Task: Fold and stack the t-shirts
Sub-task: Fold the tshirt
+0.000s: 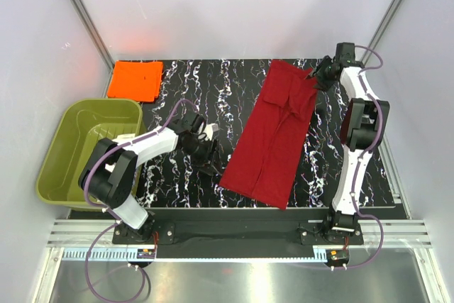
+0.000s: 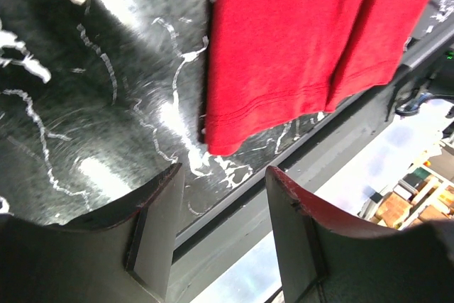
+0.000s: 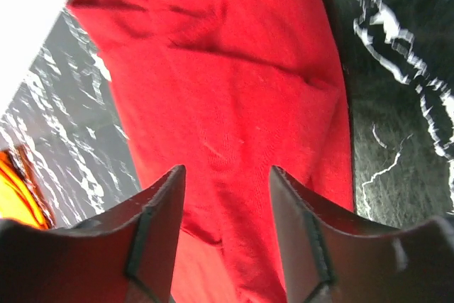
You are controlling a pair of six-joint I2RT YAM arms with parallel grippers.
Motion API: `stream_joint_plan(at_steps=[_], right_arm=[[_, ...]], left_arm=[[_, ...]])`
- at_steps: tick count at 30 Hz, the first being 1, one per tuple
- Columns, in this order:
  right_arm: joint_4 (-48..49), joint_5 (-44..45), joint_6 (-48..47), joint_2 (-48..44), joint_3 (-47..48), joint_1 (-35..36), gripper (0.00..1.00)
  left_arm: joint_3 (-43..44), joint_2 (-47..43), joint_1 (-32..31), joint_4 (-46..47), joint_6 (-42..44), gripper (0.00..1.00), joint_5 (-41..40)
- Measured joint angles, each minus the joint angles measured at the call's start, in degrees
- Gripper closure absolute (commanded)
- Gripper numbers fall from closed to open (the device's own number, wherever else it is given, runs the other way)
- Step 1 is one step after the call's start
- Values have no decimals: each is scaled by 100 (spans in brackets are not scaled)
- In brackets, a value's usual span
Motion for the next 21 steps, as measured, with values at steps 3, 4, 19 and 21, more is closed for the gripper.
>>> stream_joint_plan(at_steps=[3,4,19,21], right_arm=[[-96,-129,13,160,-48,28,38],[-160,-173,11,160,-103,42,37],[-234,-588,-48,-68,-1176,494,67],[-149,-610,46,-68,-1311,527,69]], left_arm=[[0,-13,0,184,-48,46,116],[0,-28,0,267,-83,45,149],[81,-186,0,796,-286,46,369],[79,-212,0,793,-282,46,369]])
